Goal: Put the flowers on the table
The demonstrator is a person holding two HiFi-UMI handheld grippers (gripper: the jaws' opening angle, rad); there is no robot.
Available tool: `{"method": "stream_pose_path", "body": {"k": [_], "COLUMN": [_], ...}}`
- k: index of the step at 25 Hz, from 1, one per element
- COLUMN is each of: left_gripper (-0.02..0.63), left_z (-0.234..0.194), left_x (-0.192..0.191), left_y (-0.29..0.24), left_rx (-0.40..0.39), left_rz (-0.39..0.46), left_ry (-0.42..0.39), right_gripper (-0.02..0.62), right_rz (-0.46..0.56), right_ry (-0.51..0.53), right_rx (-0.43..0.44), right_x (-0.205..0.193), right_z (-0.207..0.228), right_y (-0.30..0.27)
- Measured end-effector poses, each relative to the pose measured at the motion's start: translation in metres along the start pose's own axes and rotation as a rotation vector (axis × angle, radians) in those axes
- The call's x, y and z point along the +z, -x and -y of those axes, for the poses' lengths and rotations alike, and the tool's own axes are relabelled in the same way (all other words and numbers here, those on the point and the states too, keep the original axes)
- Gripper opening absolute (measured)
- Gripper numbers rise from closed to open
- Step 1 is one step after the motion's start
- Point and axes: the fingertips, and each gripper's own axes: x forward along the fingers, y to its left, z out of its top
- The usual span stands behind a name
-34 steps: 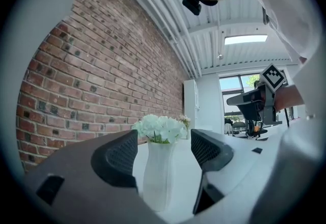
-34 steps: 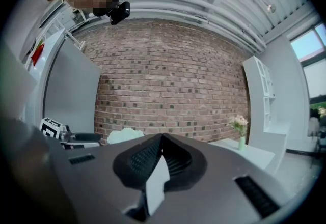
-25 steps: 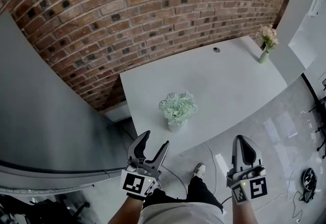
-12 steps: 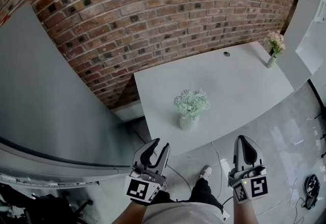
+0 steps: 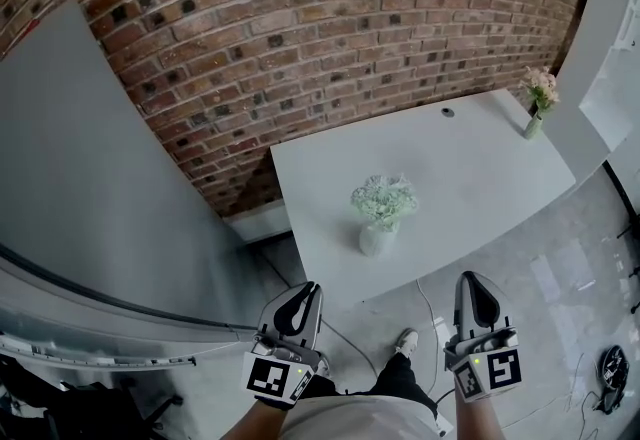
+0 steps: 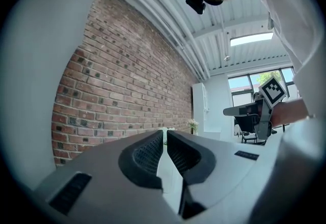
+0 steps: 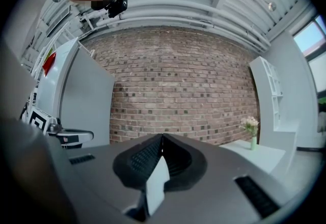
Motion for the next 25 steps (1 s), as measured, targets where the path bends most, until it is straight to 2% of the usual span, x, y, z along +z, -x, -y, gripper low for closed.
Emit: {"method": "stream_pose_path", "body": {"k": [7, 18, 25], "left_gripper": [0.008, 0.007, 0.008], "left_z": [-0.01, -0.015, -0.016], "left_x": [0.009, 0.032, 0.036], "left_y": [0.013, 0.018, 0.014], "left_rx": [0.054, 0.113, 0.138], "left_rz": [0.005, 0.032, 0.045], "left_ry": [0.046, 0.052, 0.058], "right_gripper": [0.015, 0.015, 0.015], "right_rz": [0.01, 0.033, 0.028], "right_ry": [-0.003, 0.003, 0.011], "right_rx": [-0.028, -0.065, -0.047], "right_x": [0.004, 0.015, 0.017], "right_z": [-0.002, 0.018, 0.024], "right_y": [0.002, 0.009, 0.006]}}
